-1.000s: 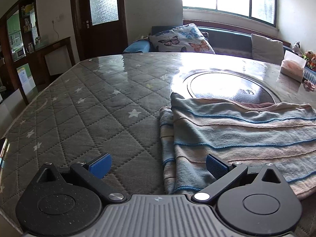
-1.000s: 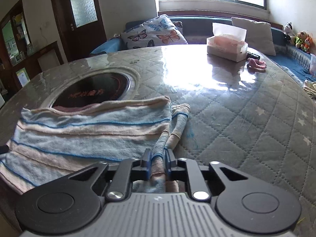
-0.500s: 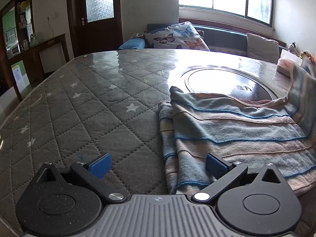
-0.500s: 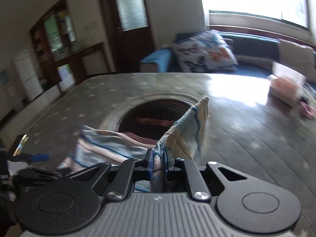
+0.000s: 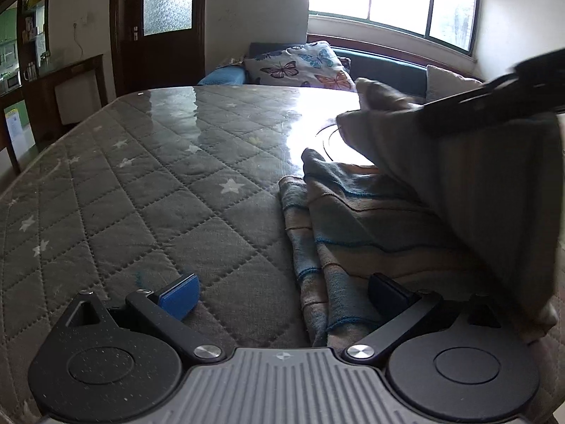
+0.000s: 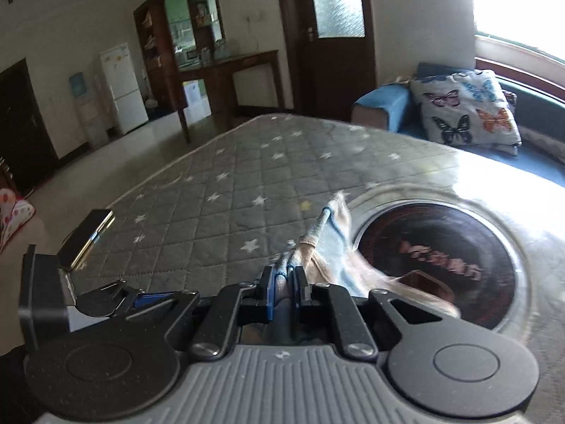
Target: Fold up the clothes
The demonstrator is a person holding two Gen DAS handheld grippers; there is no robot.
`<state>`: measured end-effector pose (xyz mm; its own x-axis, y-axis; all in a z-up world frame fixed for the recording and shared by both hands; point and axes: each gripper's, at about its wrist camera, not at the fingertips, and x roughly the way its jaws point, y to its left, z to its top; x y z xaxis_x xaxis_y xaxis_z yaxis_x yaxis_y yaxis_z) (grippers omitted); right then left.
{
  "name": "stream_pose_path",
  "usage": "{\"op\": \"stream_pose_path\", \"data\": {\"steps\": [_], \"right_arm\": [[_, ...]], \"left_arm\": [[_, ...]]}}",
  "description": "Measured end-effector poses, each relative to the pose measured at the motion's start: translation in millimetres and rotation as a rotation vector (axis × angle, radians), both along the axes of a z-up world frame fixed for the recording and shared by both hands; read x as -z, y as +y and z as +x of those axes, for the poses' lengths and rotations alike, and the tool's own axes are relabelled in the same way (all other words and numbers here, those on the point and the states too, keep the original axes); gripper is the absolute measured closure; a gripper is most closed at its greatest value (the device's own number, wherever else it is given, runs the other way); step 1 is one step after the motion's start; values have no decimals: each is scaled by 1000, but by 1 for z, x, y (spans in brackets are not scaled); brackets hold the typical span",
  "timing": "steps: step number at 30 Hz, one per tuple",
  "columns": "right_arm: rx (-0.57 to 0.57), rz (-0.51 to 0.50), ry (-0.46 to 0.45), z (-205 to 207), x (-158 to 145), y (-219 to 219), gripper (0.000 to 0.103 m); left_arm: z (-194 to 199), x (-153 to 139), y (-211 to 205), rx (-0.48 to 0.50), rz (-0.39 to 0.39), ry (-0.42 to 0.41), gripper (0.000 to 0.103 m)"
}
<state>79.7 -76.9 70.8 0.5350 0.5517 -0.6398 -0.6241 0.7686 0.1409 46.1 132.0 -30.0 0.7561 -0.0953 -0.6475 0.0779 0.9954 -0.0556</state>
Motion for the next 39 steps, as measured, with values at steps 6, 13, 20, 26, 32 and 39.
{"op": "stream_pose_path", "data": {"steps": [6, 13, 20, 26, 32, 39], "right_arm": [[-5, -5, 47, 2, 20, 23, 94], [-44, 17, 95, 3, 30, 23, 87], [-78, -48, 58, -10, 20, 11, 80], [-111, -120, 46, -18, 26, 5, 80], [-233, -189, 16, -45, 44, 24, 71], [-281, -219, -48, -61, 54, 35, 62]], "left_arm": [[-1, -1, -1, 0, -2, -1, 0], [-5, -5, 5, 2, -13, 0, 0], [-15, -11, 15, -5, 5, -20, 0], [-22, -18, 37, -96, 34, -35, 0], [-19, -36, 53, -181, 20, -75, 0], [-12, -54, 30, -115, 3, -117, 0]]}}
